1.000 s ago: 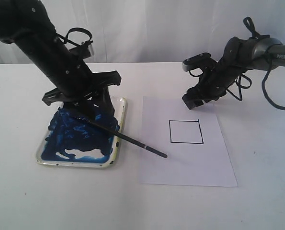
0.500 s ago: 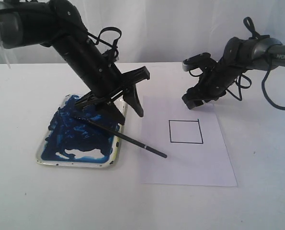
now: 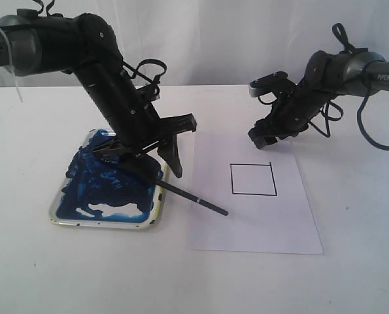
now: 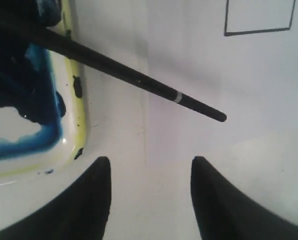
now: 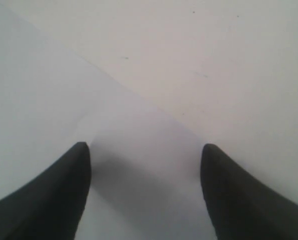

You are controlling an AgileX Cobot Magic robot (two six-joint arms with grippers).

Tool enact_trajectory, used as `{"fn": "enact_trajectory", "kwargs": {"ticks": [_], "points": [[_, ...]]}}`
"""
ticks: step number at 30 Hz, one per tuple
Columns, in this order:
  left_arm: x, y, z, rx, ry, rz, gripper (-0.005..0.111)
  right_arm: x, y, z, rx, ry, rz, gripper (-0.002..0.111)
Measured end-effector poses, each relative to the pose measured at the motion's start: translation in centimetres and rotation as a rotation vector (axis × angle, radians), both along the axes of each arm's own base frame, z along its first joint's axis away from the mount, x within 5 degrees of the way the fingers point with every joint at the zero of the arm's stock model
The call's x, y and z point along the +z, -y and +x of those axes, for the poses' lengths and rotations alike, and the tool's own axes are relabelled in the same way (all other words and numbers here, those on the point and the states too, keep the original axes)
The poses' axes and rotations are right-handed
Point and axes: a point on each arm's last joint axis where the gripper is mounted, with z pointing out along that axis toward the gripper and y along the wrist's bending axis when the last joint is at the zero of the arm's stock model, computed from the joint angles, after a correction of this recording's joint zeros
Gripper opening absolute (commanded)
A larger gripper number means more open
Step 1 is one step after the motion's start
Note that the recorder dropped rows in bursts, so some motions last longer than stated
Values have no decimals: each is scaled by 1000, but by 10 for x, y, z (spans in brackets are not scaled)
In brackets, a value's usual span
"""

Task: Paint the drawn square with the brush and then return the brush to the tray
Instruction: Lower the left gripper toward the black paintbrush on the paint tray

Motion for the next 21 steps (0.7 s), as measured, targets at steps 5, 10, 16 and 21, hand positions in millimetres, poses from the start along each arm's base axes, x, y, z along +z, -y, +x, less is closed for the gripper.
{"fn": "enact_trajectory", "kwargs": {"ticks": [5,10,16,21], "points": [[1,9,-2,151,-55,-28,54,0,0,0,0,0,0,60],[2,38,-16,143,-18,-60,54,0,0,0,0,-2,0,60],[1,28,-7,285,-41,-28,54,0,0,1,0,1,0,60],[-3,25,-6,297,-37,8,54,0,0,1,0,1,0,60]]}}
